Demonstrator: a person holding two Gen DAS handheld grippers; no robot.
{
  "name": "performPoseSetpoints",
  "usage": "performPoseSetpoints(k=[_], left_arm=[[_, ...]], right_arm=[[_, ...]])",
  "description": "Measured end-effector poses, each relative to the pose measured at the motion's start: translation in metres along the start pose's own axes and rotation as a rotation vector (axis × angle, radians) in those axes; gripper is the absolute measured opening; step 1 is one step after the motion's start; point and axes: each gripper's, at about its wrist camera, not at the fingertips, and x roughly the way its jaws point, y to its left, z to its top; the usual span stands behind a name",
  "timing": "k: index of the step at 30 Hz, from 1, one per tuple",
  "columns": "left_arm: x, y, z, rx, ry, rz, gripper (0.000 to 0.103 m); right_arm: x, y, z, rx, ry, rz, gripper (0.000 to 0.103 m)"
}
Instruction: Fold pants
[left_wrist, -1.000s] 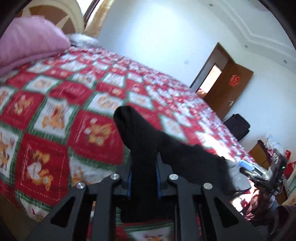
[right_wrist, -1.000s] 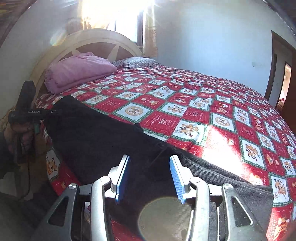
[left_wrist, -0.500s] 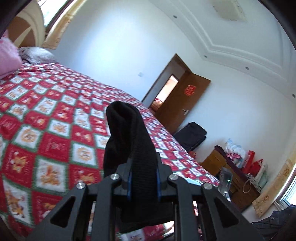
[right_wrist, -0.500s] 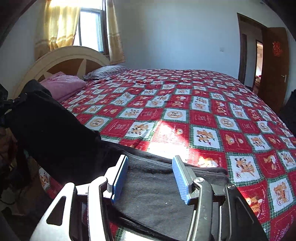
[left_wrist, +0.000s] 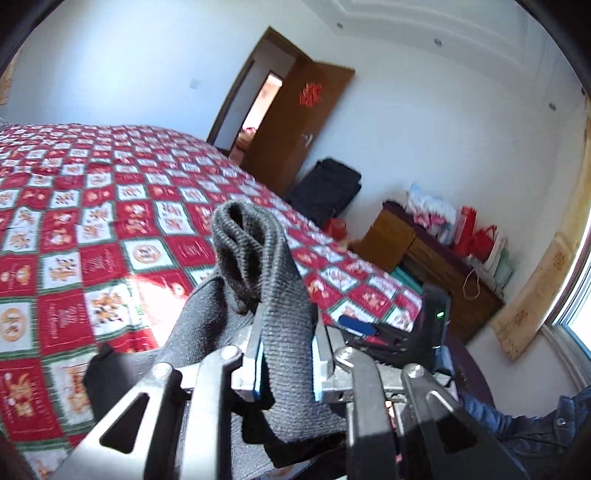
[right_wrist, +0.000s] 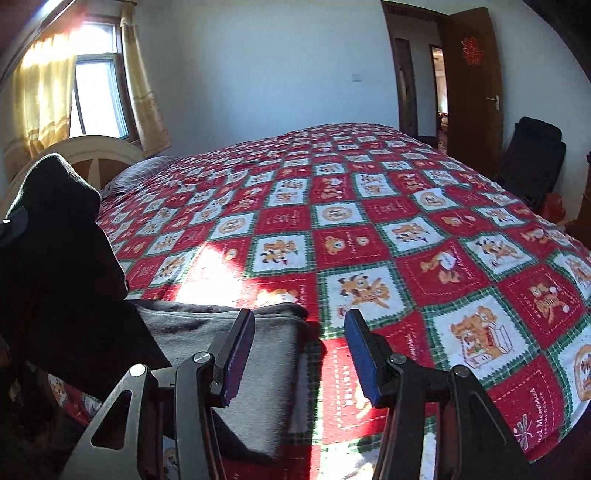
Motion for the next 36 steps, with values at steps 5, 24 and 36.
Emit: performPoseSetpoints(k=[5,24,36], left_arm=[[0.067,-0.004,-0.017,0.045,0.143,0.067,0.019],[0.035,0.001,-0.046,0.157,0.078,0.223,0.075],[0.025,0.113,-0.071,-0.051,0.062,0.494,0.093]], right_arm=[[0.013,-0.025,-0.006,0.078,0.026,0.002,0.053],[0.02,-0.043,-0.006,0.282,0.067,0.265,0.066],[0.025,-0.001,-0.027,0.17,0.275,0.325,0.017]])
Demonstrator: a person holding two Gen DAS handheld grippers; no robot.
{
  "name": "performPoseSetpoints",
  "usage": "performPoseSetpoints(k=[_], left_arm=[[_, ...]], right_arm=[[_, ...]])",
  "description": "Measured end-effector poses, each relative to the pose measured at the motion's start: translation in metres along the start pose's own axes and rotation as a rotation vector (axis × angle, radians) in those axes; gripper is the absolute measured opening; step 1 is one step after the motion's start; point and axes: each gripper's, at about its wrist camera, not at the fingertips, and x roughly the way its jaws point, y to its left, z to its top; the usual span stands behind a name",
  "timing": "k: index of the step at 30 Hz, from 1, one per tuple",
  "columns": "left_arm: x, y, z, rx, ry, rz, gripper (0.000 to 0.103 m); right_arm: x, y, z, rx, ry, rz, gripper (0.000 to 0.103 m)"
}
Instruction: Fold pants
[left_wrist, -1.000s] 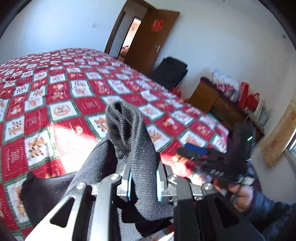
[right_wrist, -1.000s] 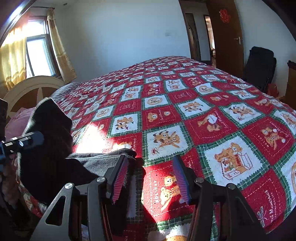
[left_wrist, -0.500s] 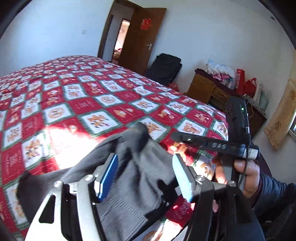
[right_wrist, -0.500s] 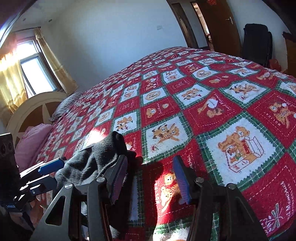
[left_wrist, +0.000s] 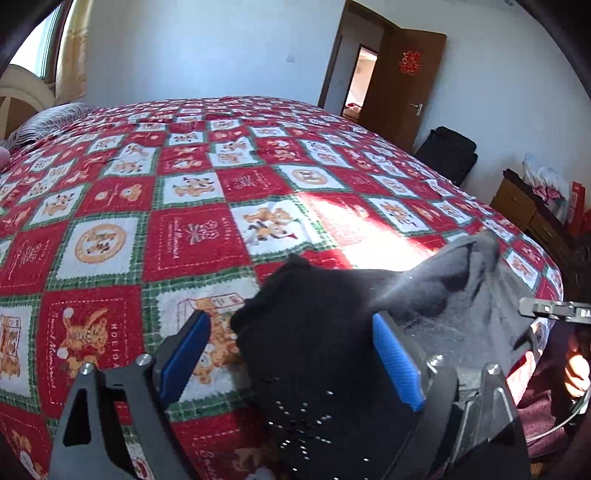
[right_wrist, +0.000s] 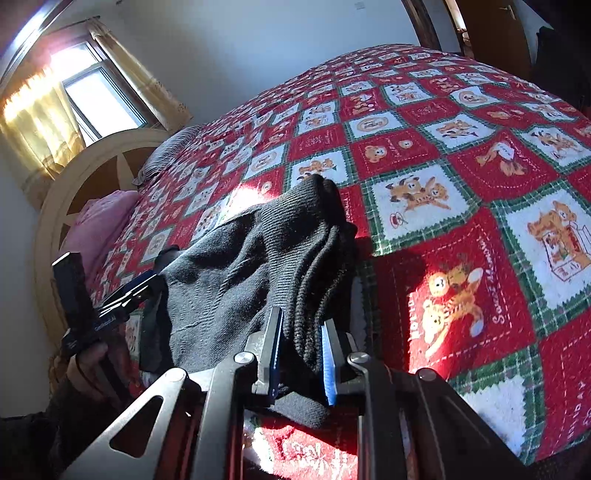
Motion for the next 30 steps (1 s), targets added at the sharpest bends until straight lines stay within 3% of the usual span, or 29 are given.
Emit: performPoseSetpoints(k=[3,6,8,11,14,16,19,22,25,30], left_arm=[[0.008,0.01,-0.004,-0.026,0.028,-0.018,0.094],[0.008,0.008,-0.007,-0.004,0.01,-0.015,0.098],[0.007,0.005,-0.006,0.005,0.014,-0.017,0.098],[-0.008,0.006,-0.003,0.007,-0.018,-0.02,0.098],[-0.025,0.011,0.007,-0.007,-0.095,-0.02,0.097],[-0.026,0.012,0.013,0.002,-0.11,0.001,0.1],[-0.006,0.01,0.019,0.055,-0.075,0.062,0.1],[0.019,0.017,0.02,0.061,-0.018,0.156,0.101],[0.029,0.03,0.02,0.023,-0.005,0.189,0.103],[0.035,0.032,0.019,0.016,0.002,0.197,0.103]], right_arm=[[-0.011,-0.004,-0.005,0.038,0.012,0.084,0.016],[0.003,-0.018,-0.008,0.059,0.064,0.043,0.017],[0.021,-0.038,-0.014,0.119,0.125,0.066,0.017],[0.013,-0.039,-0.011,0.129,0.087,0.082,0.021],[-0.01,-0.022,-0.004,0.033,-0.041,-0.108,0.05],[-0.025,-0.008,0.004,-0.005,-0.14,-0.144,0.05],[-0.027,0.019,0.02,-0.075,-0.2,-0.085,0.05],[0.001,0.049,0.026,-0.193,-0.118,-0.034,0.05],[0.045,0.053,0.014,-0.214,0.062,-0.136,0.05],[0.045,0.041,-0.008,-0.236,0.059,-0.127,0.05]])
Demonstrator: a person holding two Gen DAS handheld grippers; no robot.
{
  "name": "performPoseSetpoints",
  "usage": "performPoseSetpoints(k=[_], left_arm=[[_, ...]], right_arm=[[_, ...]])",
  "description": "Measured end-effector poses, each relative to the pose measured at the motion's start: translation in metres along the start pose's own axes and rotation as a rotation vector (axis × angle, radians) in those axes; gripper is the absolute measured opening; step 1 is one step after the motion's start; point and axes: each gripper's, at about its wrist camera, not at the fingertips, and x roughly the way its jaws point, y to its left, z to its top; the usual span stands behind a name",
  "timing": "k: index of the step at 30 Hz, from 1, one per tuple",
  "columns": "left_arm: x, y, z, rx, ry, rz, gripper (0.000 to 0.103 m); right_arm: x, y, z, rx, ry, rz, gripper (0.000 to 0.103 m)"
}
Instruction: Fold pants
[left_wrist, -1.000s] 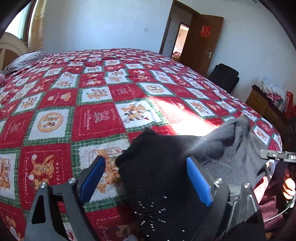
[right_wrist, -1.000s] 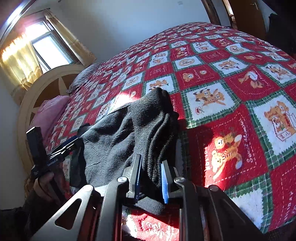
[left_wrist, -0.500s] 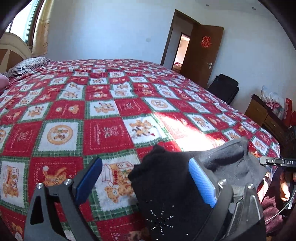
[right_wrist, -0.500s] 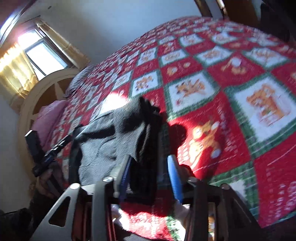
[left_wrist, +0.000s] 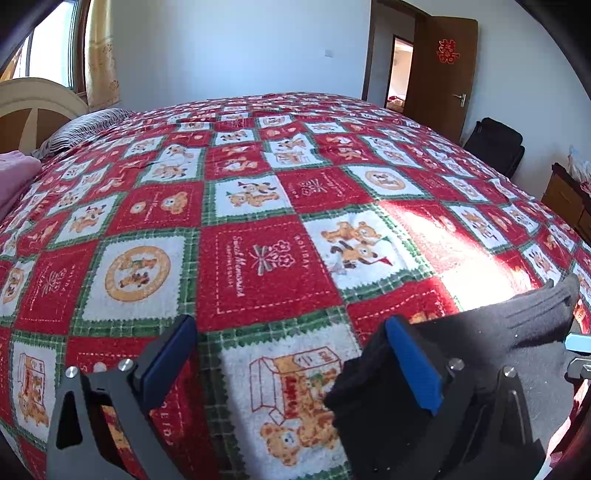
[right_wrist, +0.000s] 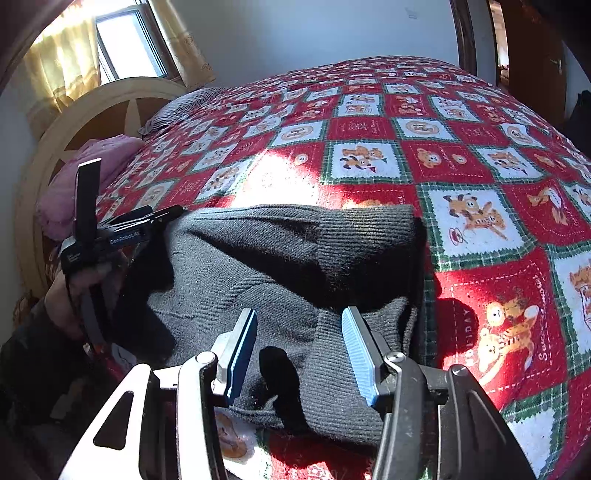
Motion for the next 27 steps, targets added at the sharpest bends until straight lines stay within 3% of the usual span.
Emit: performPoseSetpoints(k=[4,10,17,21,27], left_arm=[[-0.008,0.005,0.0,-0.039,0.0,-0.029,0.103],[-0.06,0.014,-0.008,-0.11,-0.073,-0.07,0.103],[-0.067,-0.012,-0.02,-0.069,-0.022,-0.127,0.103],[-0.048,-0.019,-0.031,-0.05,0.053,-0.121,0.103],[-0.05,-0.019,-0.037,-0.054,0.067,-0.129,0.103]], right_arm=[[-0.008,-0.004,0.004,0.042,-0.04,0.038,0.05],[-0.038,0.019,0.026,-0.023,-0.206,0.077,0.051],[0.003,0.034,0.051,-0.067,-0.162,0.031,0.053],[0.044,0.011,0.056,-0.008,-0.021,-0.046,0.053],[0.017,0.021,0.049,-0.019,-0.085,-0.043,0.053]])
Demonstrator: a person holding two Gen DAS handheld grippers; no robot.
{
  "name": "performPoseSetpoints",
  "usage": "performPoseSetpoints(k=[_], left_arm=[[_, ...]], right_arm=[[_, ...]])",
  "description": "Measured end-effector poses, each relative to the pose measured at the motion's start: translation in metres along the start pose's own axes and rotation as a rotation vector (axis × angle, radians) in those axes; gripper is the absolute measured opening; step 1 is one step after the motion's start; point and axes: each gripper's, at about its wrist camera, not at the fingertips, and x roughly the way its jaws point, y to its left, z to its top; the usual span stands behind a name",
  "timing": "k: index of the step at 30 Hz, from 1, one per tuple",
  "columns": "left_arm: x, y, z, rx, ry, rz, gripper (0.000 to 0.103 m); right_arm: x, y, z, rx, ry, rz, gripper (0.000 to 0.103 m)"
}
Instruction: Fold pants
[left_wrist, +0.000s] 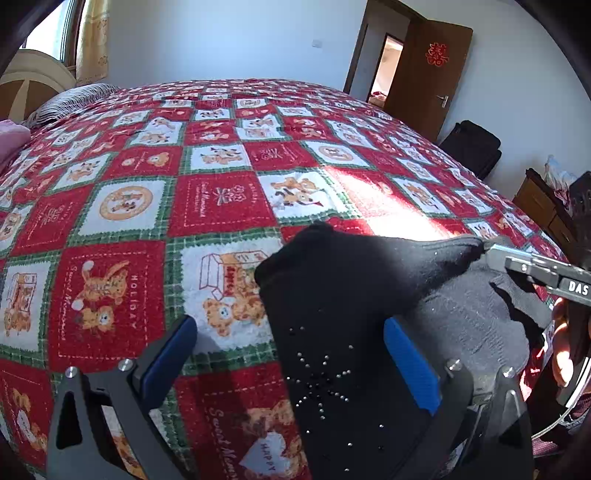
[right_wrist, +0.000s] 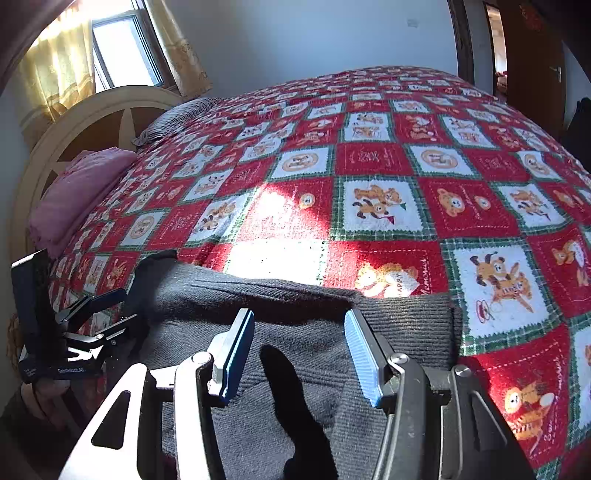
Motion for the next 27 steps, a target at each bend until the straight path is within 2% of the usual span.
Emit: performPoseSetpoints(k=[2,4,9,12,18,22,24,27], left_arm=[[-0.002,0.0,0.0,-0.007,-0.001,-0.002,0.103],[-0.004,-0.001,-0.002,-0.006,0.001,-0.004,0.103],[-0.007,-0.006,-0.008,0.009,0.006,-0.01,0.103],[-0.005,-0.005,-0.009,0.0,0.014,-0.017,0.103],[-0.015,-0.008,-0.014,-0.006,0.005,-0.041,0.103],[-0.022,-0.024,-0.028,0.06,0.003,-0.041,0.103],[-0.017,-0.026,-0.034,0.081,0.021,-0.032,0.103],[-0.009,-0.025,-0.038,0.095,0.034,-0.02,0.103]], right_arm=[[-0.016,0.014,-0.006,-0.026,-0.026,0.028,0.053],[-0.029,0.032,-0.018,-0.056,-0.037,0.099,0.053],[-0.009,0.075,-0.064,-0.183,0.092,0.21,0.056],[0.01,0.08,-0.079,-0.226,0.125,0.16,0.056],[-0.002,0.071,-0.072,-0.186,0.144,0.197,0.056],[-0.034,0.052,-0.061,-0.141,0.022,0.21,0.056],[-0.04,0.036,-0.055,-0.104,-0.013,0.179,0.056],[-0.024,0.0,-0.052,0.01,0.04,0.06,0.056]])
